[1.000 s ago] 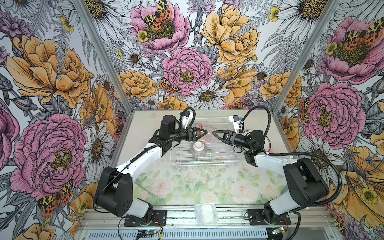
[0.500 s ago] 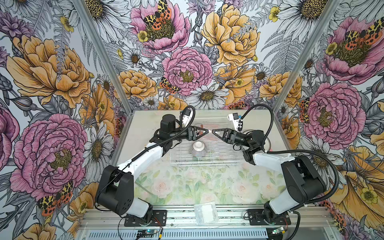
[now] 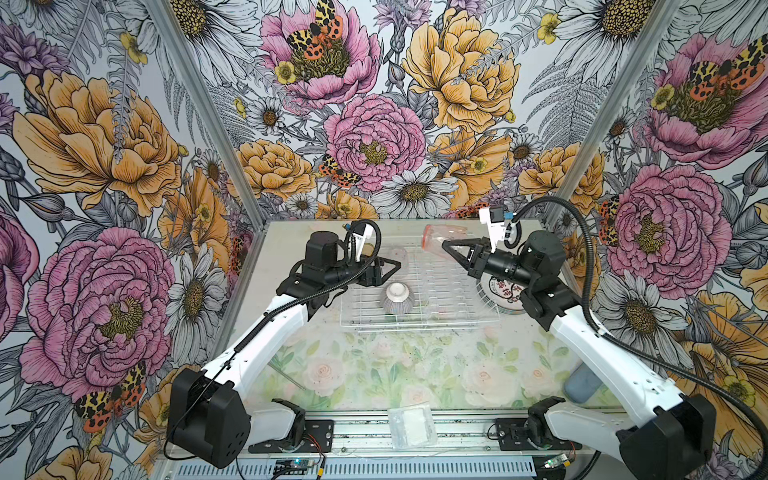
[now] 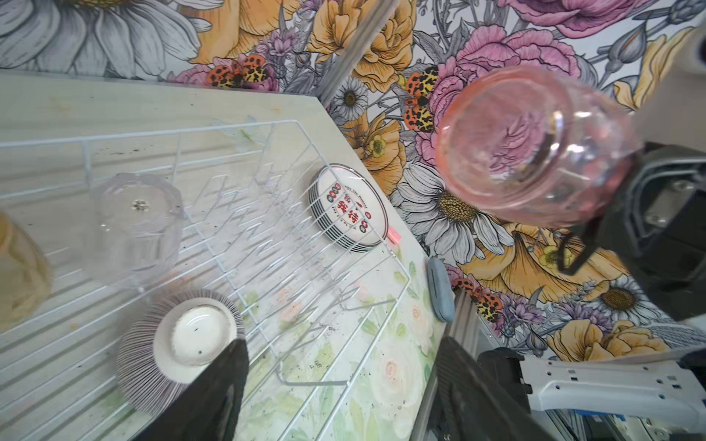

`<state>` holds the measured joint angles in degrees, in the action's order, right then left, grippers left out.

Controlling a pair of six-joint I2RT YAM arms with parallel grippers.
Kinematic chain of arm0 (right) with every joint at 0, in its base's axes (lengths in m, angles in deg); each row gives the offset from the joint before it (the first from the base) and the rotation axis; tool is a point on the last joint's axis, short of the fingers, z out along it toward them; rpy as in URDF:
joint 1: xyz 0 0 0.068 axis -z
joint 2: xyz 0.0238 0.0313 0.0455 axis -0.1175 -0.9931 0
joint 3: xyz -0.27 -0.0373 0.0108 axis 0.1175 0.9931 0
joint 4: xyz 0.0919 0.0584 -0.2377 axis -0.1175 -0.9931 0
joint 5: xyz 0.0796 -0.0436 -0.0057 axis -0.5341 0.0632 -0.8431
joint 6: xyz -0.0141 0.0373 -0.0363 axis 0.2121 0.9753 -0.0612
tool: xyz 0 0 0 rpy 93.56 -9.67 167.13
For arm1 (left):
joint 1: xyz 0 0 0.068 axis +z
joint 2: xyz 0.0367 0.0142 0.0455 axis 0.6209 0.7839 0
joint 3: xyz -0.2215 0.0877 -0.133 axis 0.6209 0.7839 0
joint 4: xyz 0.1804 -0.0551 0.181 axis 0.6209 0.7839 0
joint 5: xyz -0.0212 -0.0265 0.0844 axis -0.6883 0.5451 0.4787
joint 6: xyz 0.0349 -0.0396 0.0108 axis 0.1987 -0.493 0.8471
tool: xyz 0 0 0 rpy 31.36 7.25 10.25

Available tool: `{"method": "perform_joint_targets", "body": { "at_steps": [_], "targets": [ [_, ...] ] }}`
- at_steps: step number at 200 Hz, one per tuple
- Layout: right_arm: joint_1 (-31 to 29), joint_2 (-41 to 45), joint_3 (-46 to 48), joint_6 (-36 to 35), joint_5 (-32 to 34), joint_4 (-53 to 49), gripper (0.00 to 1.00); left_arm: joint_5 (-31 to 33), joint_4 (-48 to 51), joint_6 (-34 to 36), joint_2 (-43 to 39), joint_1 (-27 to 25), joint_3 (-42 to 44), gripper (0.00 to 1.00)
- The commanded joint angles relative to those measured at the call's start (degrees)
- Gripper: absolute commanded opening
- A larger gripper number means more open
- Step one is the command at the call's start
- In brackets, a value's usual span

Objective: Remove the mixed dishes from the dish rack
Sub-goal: 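Carry the glass toward the robot with the right gripper while the left withdraws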

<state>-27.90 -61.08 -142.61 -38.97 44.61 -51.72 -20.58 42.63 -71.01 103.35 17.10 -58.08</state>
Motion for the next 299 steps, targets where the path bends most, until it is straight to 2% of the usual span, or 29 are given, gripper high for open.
{"method": "perform_joint_targets", "body": {
  "at_steps": [1,20,36,65,76,87,98,120,137,185,227,299],
  "targets": [
    [-4.05,3.16,-2.67,-17.28,17.07,-28.47,0.00,4.26,3.97,2.14,-0.93,0.80,1.15,0.79],
    [-10.28,5.04,-3.76,-20.90,29.79,-40.59,0.00,6.86,4.78,2.53,-1.22,0.88,1.06,0.79],
    [-16.13,6.73,-3.36,-20.62,38.45,-48.56,0.00,12.55,7.02,3.41,-1.73,0.30,0.47,0.79],
    [-23.90,9.33,-1.57,-17.33,43.83,-58.18,0.00,27.79,11.45,6.33,-3.30,-3.01,-0.71,0.78],
    [-29.72,9.06,-2.54,-15.95,46.37,-59.76,0.00,33.87,12.81,6.93,-3.74,-4.44,-1.38,0.78],
    [-30.85,7.85,-3.14,-14.49,45.36,-61.07,0.00,38.15,13.73,7.32,-3.76,-5.53,-1.91,0.79],
    [-31.53,5.51,-3.72,-12.51,47.03,-62.56,0.00,40.10,14.25,7.26,-3.60,-5.74,-2.48,0.80],
    [-33.12,0.17,-4.31,-8.72,46.62,-64.79,0.00,42.08,15.21,7.36,-2.86,-5.82,-3.37,0.81],
    [-33.98,-2.73,-3.13,-3.23,46.92,-63.83,0.00,42.90,15.26,7.59,-2.62,-5.83,-3.58,0.82],
    [-33.82,-3.99,5.18,5.82,47.64,-56.30,0.00,43.88,15.25,8.06,-1.87,-5.93,-4.17,0.83],
    [-32.51,-8.03,8.89,6.59,45.14,-51.15,0.00,43.03,15.23,7.85,-1.35,-5.95,-4.38,0.83],
    [-29.72,-14.15,9.32,3.69,42.03,-47.98,0.00,41.42,16.05,8.52,-1.08,-5.79,-4.61,0.87]
  ]
}}
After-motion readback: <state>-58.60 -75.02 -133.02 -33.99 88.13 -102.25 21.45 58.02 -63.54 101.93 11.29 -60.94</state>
